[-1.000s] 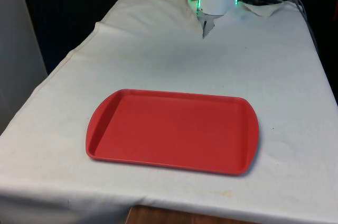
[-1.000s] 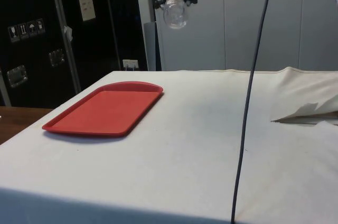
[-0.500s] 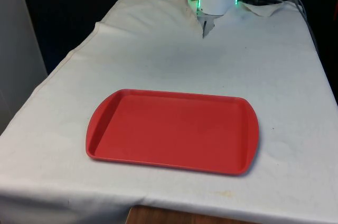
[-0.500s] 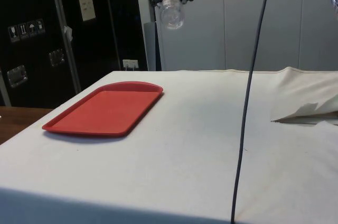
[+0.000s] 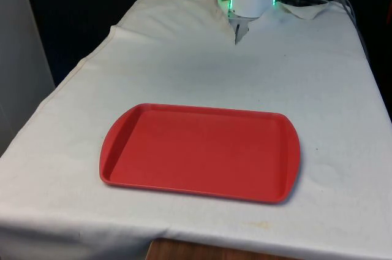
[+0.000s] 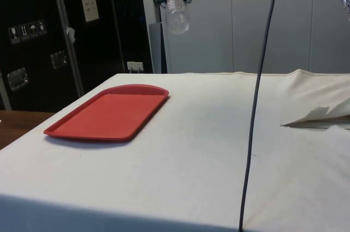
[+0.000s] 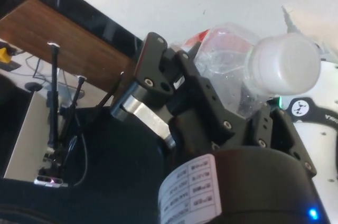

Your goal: Place the bottle upright on the tray.

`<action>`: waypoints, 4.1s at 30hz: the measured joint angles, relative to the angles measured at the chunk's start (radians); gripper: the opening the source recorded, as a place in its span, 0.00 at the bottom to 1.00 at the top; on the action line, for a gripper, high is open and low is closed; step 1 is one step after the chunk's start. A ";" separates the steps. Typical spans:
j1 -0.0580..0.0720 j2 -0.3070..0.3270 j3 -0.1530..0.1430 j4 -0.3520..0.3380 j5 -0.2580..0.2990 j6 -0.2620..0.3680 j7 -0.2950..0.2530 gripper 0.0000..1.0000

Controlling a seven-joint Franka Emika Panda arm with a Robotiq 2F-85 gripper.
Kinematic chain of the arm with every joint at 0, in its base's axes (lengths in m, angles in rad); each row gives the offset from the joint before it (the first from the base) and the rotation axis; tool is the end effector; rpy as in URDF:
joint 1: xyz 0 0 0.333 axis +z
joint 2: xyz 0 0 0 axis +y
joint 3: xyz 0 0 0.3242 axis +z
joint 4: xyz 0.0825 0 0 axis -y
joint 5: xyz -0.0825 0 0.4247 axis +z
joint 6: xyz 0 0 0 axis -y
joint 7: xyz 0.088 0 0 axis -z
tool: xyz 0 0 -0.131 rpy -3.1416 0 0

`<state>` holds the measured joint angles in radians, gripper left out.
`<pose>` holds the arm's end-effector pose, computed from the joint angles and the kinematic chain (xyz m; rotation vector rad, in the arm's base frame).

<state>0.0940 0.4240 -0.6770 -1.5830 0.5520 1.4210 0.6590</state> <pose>0.5913 -0.2470 0.3841 -2.2039 1.7070 0.6992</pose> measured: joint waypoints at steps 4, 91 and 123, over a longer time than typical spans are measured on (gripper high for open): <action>0.003 0.000 0.001 0.005 -0.016 0.013 0.009 0.00; 0.060 0.043 0.197 0.076 -0.442 0.448 0.436 0.00; 0.075 0.065 0.263 0.087 -0.649 0.548 0.640 0.00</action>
<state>0.1690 0.4890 -0.4140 -1.4960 -0.0970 1.9690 1.2990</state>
